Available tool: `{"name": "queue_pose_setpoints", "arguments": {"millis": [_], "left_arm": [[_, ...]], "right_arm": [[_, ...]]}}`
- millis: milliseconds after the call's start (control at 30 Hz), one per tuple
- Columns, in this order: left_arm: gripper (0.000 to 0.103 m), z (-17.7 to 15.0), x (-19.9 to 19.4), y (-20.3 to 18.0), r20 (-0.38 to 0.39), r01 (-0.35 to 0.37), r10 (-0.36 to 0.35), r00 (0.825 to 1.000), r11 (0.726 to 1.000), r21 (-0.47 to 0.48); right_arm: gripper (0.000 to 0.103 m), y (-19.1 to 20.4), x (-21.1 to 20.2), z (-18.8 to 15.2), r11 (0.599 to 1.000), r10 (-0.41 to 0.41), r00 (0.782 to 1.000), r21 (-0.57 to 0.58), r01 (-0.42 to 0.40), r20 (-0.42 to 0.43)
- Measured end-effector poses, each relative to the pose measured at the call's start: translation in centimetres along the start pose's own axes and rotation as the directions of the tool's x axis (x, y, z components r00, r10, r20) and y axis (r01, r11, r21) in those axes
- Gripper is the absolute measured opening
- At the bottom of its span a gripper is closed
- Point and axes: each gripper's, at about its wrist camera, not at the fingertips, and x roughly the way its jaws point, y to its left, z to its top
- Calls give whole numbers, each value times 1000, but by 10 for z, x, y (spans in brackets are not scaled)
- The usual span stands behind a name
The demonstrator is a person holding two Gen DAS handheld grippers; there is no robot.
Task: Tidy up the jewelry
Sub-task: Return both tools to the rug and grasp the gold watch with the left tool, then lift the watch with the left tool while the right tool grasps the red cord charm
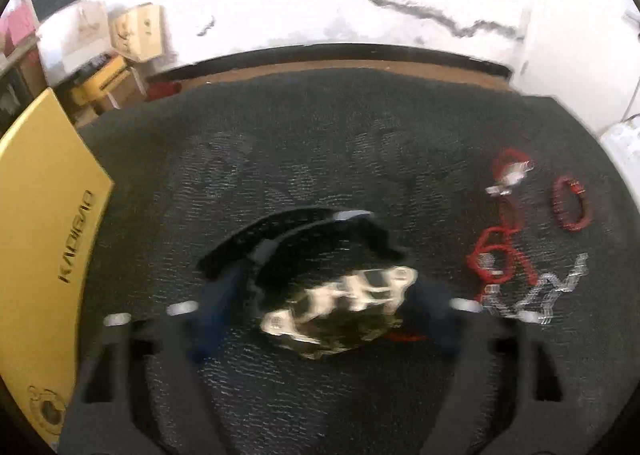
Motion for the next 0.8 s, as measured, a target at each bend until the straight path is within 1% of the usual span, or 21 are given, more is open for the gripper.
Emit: {"name": "queue_pose_setpoints", "arguments": {"millis": [33,100,133,200,233,267,333,367,400,500,567,633,667,767,800], "left_arm": [[63,1,-2,-1,-5,-12,12,1000,1000,8],[62,2,-11,3,-8,13,-13,1000,1000,-26],[62,4,-19,6,-3,5,-6,1000,999,-36],[62,5,-47,7,39,-17,18,999,1000,-18],[62,5,-67,7,67,-41,40,997,999,9],[62,3,-87,9,89,-47,44,995,998,30],[62,-4,-115,17,101,-36,32,994,999,41],[62,-8,-126,22,91,-28,25,996,999,32],[62,-11,-130,25,78,-16,14,997,1000,20],[62,-15,-136,39,19,60,-59,998,997,-51],[62,-16,-137,41,-1,98,-98,995,993,-72],[62,-17,-135,44,3,101,-101,995,993,-58],[62,-16,-134,43,7,96,-96,995,994,-49],[63,-16,-131,40,-3,115,-116,993,992,-48],[63,-17,-131,41,-4,118,-118,993,992,-46]], "right_arm": [[96,1,1,0,1000,1,1000,-2,-1,-2],[96,0,3,1,1000,4,1000,-2,-4,-4],[96,1,4,2,1000,8,1000,-2,-8,-6],[96,1,5,1,1000,19,1000,3,-19,-14],[96,2,7,0,999,31,999,9,-31,-21],[96,3,9,0,999,37,999,9,-36,-27],[96,8,18,-2,999,44,998,0,-44,-53],[96,10,22,-3,999,47,997,-2,-48,-63],[96,12,28,-3,999,51,996,-2,-52,-76],[96,23,45,2,999,54,993,-3,-54,-101],[96,36,57,13,998,36,996,-52,-40,-87],[96,53,73,29,993,18,999,-118,-24,-51],[96,58,82,34,991,17,999,-133,-23,-46],[94,70,117,46,989,24,997,-143,-33,-67],[90,72,130,49,988,16,997,-152,-28,-78]]}}
